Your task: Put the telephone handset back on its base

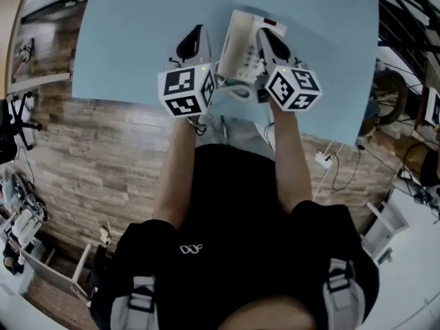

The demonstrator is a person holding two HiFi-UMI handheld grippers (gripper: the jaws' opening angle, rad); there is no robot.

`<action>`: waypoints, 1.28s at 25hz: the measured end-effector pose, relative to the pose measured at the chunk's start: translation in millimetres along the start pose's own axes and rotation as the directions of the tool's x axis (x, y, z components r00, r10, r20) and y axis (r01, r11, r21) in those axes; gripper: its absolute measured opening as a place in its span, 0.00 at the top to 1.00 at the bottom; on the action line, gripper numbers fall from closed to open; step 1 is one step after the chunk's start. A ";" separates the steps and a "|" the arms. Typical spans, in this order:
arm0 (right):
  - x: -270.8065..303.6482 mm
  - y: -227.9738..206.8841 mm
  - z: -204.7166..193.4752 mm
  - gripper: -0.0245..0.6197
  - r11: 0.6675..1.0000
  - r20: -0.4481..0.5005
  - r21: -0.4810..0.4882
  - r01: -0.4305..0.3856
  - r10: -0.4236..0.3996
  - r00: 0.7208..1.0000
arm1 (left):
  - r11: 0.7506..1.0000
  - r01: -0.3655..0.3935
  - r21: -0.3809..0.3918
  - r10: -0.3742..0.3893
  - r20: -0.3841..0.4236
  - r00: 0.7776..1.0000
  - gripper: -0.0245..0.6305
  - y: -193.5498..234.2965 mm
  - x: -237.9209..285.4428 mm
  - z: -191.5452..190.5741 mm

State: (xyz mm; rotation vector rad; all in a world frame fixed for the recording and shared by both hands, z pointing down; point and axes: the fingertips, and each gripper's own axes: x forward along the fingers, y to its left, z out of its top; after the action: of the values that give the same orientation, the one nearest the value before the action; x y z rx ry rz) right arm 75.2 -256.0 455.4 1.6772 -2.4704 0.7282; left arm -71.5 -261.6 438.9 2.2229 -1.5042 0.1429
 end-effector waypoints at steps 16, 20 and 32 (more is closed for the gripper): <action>-43.8 14.5 139.9 0.97 0.928 0.250 -0.358 0.100 -0.008 0.968 | 0.981 0.040 0.190 -0.092 0.272 0.958 0.96 -84.1 -10.5 124.9; -50.6 14.7 152.0 0.97 0.921 0.279 -0.378 0.097 0.014 0.960 | 0.979 0.032 0.203 -0.093 0.299 0.950 0.96 -93.7 -13.1 134.2; -58.3 16.7 161.6 0.97 0.898 0.300 -0.431 0.088 0.051 0.953 | 0.982 -0.002 0.190 -0.058 0.309 0.949 0.96 -95.2 -15.5 134.1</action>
State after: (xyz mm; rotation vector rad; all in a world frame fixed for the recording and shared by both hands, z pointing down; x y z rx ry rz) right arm 116.7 -268.5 288.3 1.7251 -2.5396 -0.1150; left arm -13.5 -275.7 284.8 2.5107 -1.6815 -0.0870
